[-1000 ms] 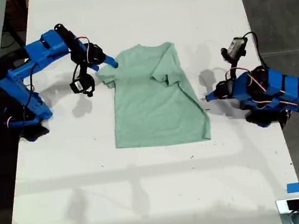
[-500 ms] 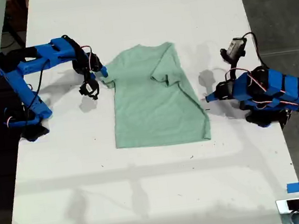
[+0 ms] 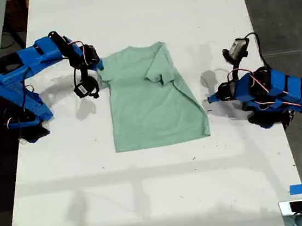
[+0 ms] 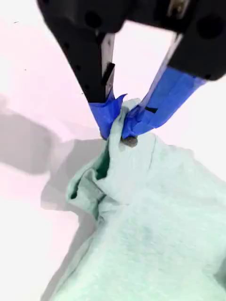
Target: Fold t shirt
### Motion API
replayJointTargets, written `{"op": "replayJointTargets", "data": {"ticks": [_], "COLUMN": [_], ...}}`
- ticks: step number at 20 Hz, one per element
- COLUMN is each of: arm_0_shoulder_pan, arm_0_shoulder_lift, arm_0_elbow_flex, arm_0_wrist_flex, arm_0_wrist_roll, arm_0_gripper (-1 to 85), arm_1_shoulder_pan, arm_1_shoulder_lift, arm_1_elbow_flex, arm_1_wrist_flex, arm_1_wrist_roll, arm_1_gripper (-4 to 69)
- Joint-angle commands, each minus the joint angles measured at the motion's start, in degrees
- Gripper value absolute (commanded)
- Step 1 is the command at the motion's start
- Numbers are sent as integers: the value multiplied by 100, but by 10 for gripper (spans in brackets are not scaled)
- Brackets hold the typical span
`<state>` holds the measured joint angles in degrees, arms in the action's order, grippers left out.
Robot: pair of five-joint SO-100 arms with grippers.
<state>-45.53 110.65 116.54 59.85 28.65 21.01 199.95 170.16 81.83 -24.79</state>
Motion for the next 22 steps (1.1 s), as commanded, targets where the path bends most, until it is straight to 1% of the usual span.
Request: {"op": "replayJointTargets", "data": {"ticks": [1,4,7,8,9,10,11,12,13,15,17,18,19,20,21,22], "arm_0_shoulder_pan": [272,624,861,835,817,888,976,1011,976,888,844,791,765,817,967,1310], "arm_0_shoulder_lift": [193,-1450,-3753,-4403,-4878,-5150,-5370,-5353,-5221,-4509,-3155,-2312,-1239,-44,1230,2514], "arm_0_elbow_flex": [-1055,-2628,-5080,-5704,-6064,-6223,-6451,-6381,-6249,-5985,-5440,-4825,-3788,-2426,-949,545], "arm_0_wrist_flex": [-229,-519,-220,-9,35,-79,44,149,431,1143,1644,1749,1644,1380,1037,606], "arm_0_wrist_roll": [281,580,606,598,624,879,993,993,958,923,888,791,554,237,-220,-721], "arm_0_gripper": [0,0,0,5,50,200,258,280,304,325,319,302,279,249,199,153], "arm_1_shoulder_pan": [-70,-70,-53,-70,-97,-114,-114,-97,-70,-70,-79,-88,-105,-114,-123,-141], "arm_1_shoulder_lift": [53,53,53,53,53,53,53,53,53,53,53,53,53,53,53,53], "arm_1_elbow_flex": [-141,-114,-123,-132,-132,-123,-105,-97,-105,-114,-105,-114,-123,-123,-114,-114], "arm_1_wrist_flex": [9,9,0,9,9,9,9,9,0,0,0,0,9,9,9,9], "arm_1_wrist_roll": [62,70,70,79,88,105,105,97,70,70,70,70,79,79,97,105], "arm_1_gripper": [15,15,15,15,15,15,15,15,15,15,15,15,15,15,15,15]}}
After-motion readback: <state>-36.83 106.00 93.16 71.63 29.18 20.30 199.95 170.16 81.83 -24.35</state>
